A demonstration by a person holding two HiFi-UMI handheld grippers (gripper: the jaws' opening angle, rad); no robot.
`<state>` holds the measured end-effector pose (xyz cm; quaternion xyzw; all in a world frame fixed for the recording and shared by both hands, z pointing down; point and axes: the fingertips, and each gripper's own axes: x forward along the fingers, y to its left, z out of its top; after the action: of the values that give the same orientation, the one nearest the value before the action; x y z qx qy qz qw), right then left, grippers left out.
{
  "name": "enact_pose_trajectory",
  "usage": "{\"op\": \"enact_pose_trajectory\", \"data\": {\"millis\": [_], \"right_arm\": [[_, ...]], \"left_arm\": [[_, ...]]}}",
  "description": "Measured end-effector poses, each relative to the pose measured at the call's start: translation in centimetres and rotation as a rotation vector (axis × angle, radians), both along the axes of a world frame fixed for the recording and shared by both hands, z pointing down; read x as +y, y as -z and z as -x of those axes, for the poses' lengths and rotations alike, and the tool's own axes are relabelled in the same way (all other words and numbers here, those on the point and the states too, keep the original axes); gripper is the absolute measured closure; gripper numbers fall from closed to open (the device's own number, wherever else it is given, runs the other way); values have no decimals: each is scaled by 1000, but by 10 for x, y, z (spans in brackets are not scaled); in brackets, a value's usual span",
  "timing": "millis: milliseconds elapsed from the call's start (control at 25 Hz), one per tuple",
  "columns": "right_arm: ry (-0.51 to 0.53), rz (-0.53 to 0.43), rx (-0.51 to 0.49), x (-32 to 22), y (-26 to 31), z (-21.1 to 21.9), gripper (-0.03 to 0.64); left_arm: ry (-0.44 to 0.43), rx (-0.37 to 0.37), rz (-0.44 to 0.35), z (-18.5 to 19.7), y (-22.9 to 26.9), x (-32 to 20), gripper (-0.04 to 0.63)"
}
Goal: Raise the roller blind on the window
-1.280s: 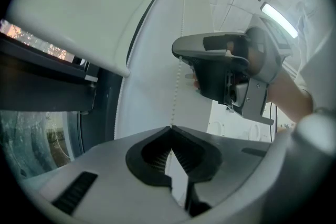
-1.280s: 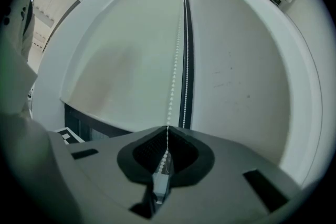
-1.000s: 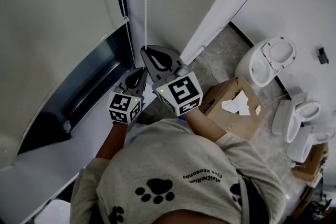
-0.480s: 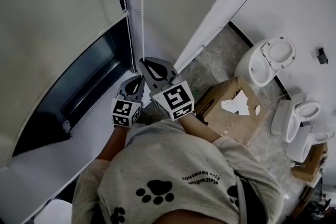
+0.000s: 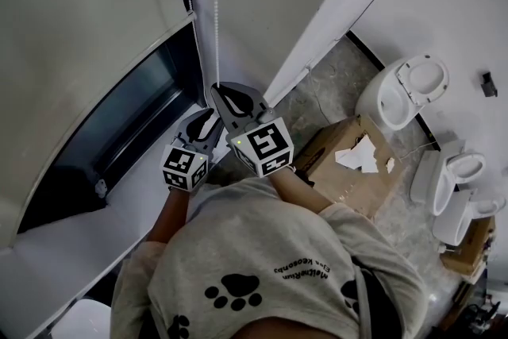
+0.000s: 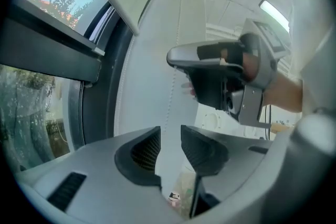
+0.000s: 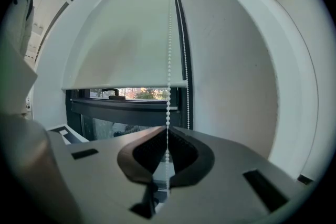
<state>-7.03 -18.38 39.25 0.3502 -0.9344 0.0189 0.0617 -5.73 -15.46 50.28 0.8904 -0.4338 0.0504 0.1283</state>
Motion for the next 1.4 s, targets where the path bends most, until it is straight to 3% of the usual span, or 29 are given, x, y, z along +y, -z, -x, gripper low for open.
{"op": "enact_pose_trajectory", "data": {"millis": [240,440,720,920,1160,1400], "right_arm": [[3,5,-5,-2,-1,0,604],[-4,8,-9,-5,-2,-3,604],[-6,-6,-2,-5,-1,-3,604],[-7,-9,-3,-5,1,-2,604],[-6,-8,0,-6,1,-2,604],[-7,-11,-9,-7,0,-2,604]], "left_arm": [[39,19,-66,21,57,-10,479],[22,47,-174,27,127,-15,492],[-56,-51,-323,4,224,-29,509],[-73,-22,-338,-5,261,-38,520],[-57,-69,-342,-7,277,-46,566],[-42,-8,-298,-4,274,-48,584]]}}
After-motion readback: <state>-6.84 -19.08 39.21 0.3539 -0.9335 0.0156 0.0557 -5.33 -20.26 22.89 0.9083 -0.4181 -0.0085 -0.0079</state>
